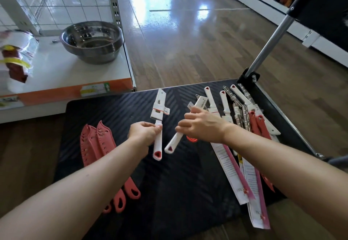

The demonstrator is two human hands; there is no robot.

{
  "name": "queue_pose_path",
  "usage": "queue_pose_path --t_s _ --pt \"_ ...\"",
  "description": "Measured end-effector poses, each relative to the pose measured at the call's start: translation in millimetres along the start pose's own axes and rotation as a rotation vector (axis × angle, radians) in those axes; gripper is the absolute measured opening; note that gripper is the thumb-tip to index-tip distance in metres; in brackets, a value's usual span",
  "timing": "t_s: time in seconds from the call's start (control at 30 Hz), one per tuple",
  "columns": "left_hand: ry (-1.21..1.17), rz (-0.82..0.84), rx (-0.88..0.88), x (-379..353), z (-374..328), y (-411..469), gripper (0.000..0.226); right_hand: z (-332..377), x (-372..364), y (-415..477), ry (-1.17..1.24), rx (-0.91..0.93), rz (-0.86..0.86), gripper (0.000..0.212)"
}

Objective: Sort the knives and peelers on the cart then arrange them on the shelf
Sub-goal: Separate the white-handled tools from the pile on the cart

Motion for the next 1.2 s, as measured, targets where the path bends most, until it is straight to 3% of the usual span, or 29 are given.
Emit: queue_pose_path --t_s 0.23,0.43,0.77,0.87,1.03,1.2 --pt "0.112 -0.039 0.035 0 26 -27 0.019 67 2 -3 -0.071 0.335 -0.097 0.025" --pt "0.221 -0.092 0.076 5 41 -44 0.015 80 6 -5 -0.077 0.329 -0.123 0.045" --pt "0.655 0.025 0.09 1 40 -59 0.018 81 -10 2 -0.014 0.348 0.027 0.033" --pt "0.653 0.034 0.092 3 40 -55 0.007 83 -6 3 -0.007 0.349 0.005 0.035" --pt "0.647 0.018 0.074 2 32 -52 0.013 91 5 4 0.037 0.378 -0.063 0.024" --pt "0.713 0.0 0.012 3 19 -46 0.007 88 4 3 0.137 0.344 -0.004 0.022"
Point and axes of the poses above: each hand's wrist, its own y-axis towards the middle knuckle, its own x-axis out of the back of the hand, z = x × y, the point moved 8 cm from there along y, towards the middle knuckle, and after that the axes turned 10 degrees about z, right-handed, at the moved point
